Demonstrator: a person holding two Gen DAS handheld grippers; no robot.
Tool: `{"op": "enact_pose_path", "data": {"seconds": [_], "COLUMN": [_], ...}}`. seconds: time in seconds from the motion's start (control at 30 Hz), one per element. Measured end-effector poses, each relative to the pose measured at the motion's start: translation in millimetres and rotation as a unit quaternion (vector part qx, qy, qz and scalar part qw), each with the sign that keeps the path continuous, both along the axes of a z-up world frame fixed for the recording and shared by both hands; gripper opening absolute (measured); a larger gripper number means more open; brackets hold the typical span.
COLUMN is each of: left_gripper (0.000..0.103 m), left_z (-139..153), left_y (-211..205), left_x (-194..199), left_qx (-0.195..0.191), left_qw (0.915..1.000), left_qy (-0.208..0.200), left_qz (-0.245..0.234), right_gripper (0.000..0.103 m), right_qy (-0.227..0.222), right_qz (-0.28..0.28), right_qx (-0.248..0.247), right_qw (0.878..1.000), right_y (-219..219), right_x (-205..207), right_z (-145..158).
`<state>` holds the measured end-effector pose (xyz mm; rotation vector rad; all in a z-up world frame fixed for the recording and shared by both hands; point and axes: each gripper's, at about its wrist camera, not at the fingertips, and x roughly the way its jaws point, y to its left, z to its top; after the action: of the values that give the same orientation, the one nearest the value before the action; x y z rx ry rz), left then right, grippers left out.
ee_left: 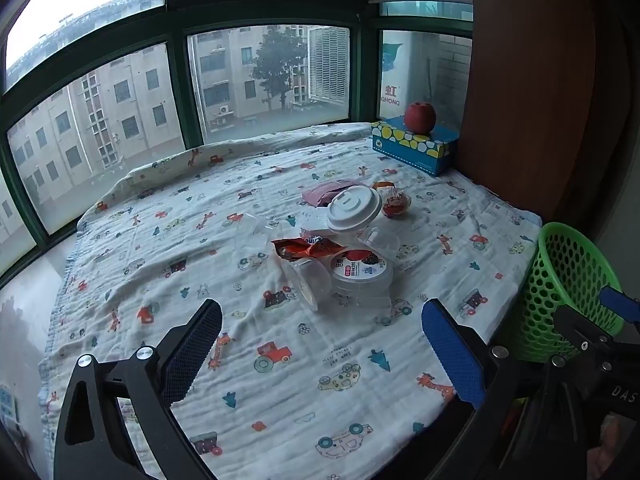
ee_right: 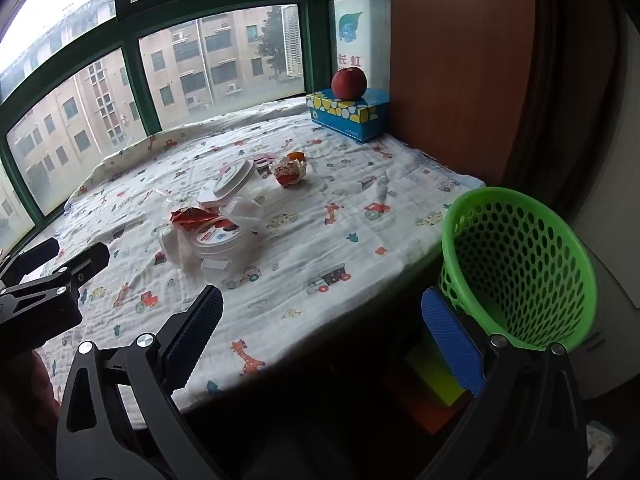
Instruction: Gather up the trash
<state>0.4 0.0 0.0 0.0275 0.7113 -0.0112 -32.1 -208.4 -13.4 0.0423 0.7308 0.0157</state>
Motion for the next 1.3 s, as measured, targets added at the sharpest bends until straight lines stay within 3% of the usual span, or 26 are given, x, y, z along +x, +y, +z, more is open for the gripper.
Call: {"op": "enact_pose_path", "data": {"seconds": [1.3], "left_gripper": [0.097], "left_z": [-3.9], "left_y": [1.2], "left_x": [8.2], "left_qx": [-0.011], "left_qw": [0.9999], "left_qy": [0.005], "left_qz": [0.008], "right_gripper": [0.098], "right_qy": [0.009], "right_qz": [-0.002], "right_qx": [-0.005], "right_qw": [1.0], "right_y": [1.1], "right_x": [6.1], "right_z": [-1.1]}}
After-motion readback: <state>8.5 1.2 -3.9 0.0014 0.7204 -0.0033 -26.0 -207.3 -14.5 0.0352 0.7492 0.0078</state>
